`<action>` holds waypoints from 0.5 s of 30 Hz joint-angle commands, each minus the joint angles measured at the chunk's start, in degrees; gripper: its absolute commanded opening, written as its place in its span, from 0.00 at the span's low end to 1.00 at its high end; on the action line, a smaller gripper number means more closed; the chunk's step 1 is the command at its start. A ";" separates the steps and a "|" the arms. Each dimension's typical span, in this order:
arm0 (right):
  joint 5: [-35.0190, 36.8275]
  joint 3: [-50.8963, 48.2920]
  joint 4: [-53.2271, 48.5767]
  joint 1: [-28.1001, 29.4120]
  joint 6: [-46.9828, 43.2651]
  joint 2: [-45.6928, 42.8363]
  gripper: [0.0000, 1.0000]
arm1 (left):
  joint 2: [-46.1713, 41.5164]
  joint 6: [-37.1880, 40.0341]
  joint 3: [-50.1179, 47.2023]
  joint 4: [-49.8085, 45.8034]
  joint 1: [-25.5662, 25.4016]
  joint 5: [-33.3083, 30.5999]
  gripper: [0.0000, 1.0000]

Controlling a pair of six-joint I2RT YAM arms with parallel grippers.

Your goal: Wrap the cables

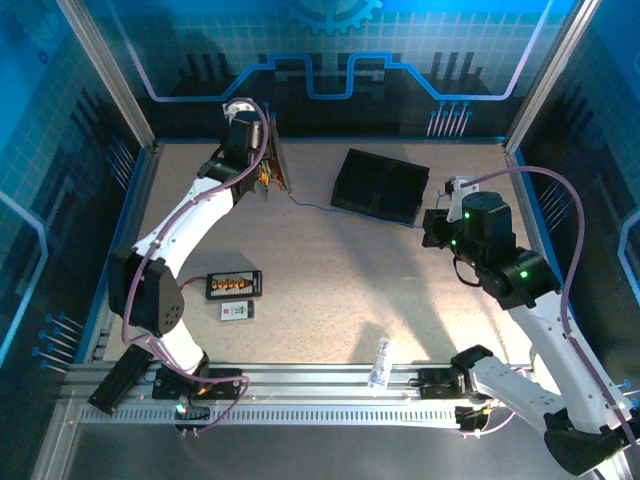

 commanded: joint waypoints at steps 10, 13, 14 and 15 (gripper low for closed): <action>4.39 6.81 -4.08 2.96 -0.84 -1.24 0.00 | 0.70 9.34 7.17 -3.66 -0.94 1.63 0.00; 4.24 6.92 -4.11 3.14 -0.68 -1.62 0.00 | 0.86 9.94 7.22 -3.71 -1.52 3.03 0.00; 4.23 6.99 -4.11 3.23 -0.57 -1.64 0.00 | 0.98 10.42 7.35 -3.77 -1.79 3.26 0.00; 4.14 7.08 -4.11 3.31 -0.60 -1.64 0.00 | 1.17 10.91 7.59 -3.70 -2.13 3.51 0.00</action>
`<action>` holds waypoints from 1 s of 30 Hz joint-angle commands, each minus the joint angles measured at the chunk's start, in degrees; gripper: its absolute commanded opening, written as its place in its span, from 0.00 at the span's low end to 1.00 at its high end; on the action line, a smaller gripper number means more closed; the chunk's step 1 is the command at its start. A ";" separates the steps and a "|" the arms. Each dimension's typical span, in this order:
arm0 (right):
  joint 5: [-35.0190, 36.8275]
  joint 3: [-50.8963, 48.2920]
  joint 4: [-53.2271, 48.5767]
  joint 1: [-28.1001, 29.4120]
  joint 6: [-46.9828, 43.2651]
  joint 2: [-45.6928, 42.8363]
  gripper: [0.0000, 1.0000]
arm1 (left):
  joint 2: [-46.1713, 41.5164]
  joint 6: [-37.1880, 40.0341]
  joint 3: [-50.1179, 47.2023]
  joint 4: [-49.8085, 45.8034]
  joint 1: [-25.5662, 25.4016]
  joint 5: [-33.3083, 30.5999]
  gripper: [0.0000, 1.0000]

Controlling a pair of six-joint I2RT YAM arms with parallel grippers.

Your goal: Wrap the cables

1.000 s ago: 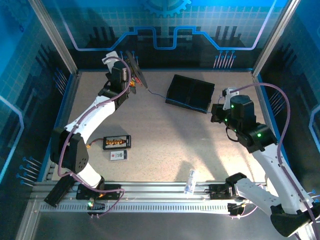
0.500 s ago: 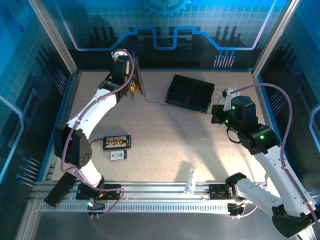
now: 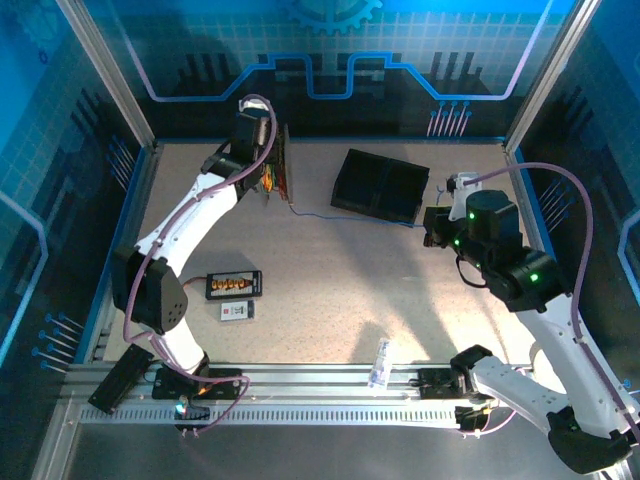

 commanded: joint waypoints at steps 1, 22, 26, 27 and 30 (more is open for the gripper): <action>2.72 2.44 -0.85 0.82 -0.59 -1.61 0.00 | -0.17 5.54 3.41 2.52 -0.67 -1.19 0.00; -4.22 5.96 1.13 1.34 -0.27 -1.23 0.00 | 2.46 2.53 6.60 -3.78 -2.80 3.11 0.00; -13.67 8.82 7.29 3.48 2.37 1.59 0.00 | 4.41 1.36 9.13 -6.24 -4.06 3.59 0.00; -14.93 9.91 8.55 4.83 2.82 2.78 0.00 | 5.00 0.71 10.04 -7.10 -4.46 3.38 0.00; -15.13 14.02 11.30 9.99 2.29 6.50 0.00 | 6.35 -0.15 11.91 -8.90 -5.70 2.11 0.00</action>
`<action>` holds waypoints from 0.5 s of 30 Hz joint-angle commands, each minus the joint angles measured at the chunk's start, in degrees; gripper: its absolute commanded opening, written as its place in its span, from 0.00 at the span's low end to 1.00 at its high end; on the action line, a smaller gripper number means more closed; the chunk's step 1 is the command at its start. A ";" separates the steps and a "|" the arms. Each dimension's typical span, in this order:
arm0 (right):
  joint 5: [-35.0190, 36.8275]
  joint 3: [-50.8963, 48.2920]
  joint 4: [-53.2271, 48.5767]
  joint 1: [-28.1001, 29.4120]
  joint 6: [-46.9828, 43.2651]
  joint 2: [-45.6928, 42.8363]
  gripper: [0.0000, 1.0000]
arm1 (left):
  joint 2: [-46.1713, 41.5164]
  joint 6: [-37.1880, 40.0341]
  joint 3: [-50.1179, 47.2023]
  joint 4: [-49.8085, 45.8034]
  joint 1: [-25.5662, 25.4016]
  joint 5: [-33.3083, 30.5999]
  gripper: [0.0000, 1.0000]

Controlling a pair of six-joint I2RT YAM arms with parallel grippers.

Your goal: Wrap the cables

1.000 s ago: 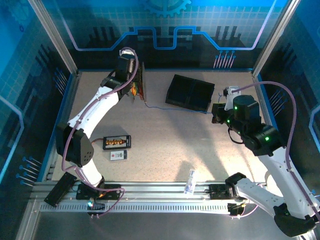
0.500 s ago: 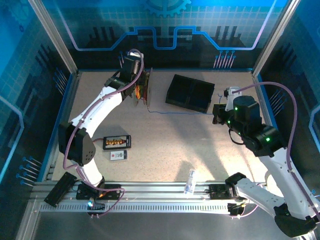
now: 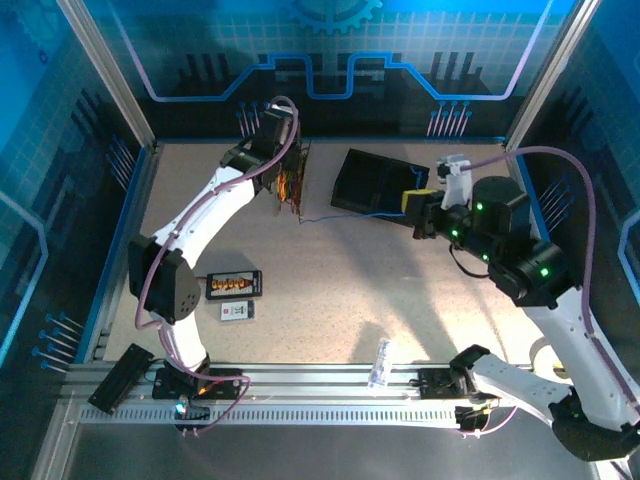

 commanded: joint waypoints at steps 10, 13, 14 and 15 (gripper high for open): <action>8.50 18.93 6.62 8.58 -6.42 11.09 0.00 | -0.08 2.17 -1.01 4.48 -5.43 -5.09 0.00; 14.73 24.76 4.75 8.28 -10.71 13.48 0.00 | -2.10 4.23 -6.10 8.71 -7.01 -5.37 0.00; 17.08 27.00 3.98 7.83 -12.22 14.42 0.00 | -2.96 4.95 -8.36 10.53 -7.63 -5.26 0.00; 18.62 29.67 3.03 7.01 -13.13 15.27 0.00 | -3.76 5.73 -10.38 12.15 -8.30 -5.40 0.00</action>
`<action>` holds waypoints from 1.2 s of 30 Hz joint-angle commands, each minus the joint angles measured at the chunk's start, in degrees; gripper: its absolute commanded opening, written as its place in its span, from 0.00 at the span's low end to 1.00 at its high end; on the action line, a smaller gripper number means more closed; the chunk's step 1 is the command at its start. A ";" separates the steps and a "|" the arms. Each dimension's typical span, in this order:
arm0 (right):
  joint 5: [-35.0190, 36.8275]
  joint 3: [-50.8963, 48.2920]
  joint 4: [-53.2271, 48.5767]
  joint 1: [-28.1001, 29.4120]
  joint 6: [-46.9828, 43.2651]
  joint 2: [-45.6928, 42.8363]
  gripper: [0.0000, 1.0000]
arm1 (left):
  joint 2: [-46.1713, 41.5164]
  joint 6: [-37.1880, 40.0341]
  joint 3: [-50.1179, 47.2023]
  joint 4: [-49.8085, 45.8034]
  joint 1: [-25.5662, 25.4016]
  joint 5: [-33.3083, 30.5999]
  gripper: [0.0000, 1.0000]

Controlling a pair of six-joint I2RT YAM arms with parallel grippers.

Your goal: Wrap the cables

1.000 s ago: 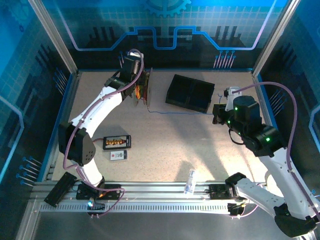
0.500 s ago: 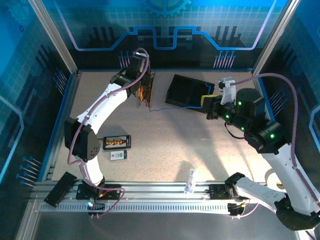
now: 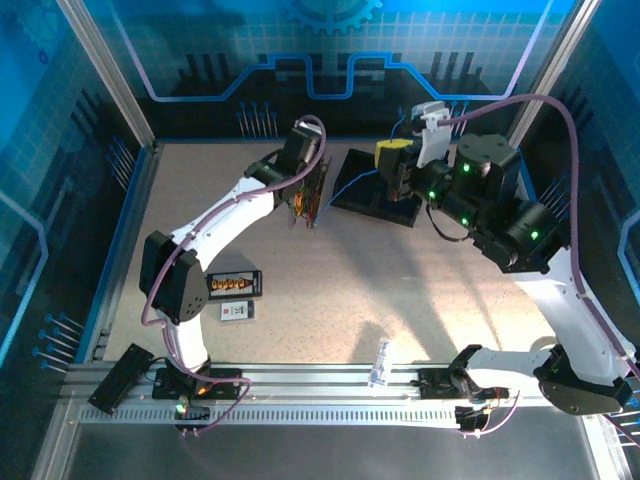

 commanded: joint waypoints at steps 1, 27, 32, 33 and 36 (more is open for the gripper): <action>8.84 8.50 1.20 -1.76 -5.97 1.32 0.00 | -5.04 4.91 -5.40 8.61 -2.04 -2.02 0.00; 5.50 11.02 -9.74 -30.31 -6.99 5.65 0.00 | -23.61 13.01 -26.72 16.95 -3.07 33.13 0.00; 3.25 6.60 -10.25 -39.51 -6.25 4.69 0.00 | -26.33 11.01 -27.38 14.45 -0.01 41.99 0.00; 2.79 5.40 -10.29 -41.24 -6.14 4.42 0.00 | -27.10 10.48 -27.74 14.32 0.76 43.98 0.00; 0.53 1.15 -9.49 -46.06 -5.32 3.36 0.00 | -29.14 6.54 -28.78 15.44 4.11 52.99 0.00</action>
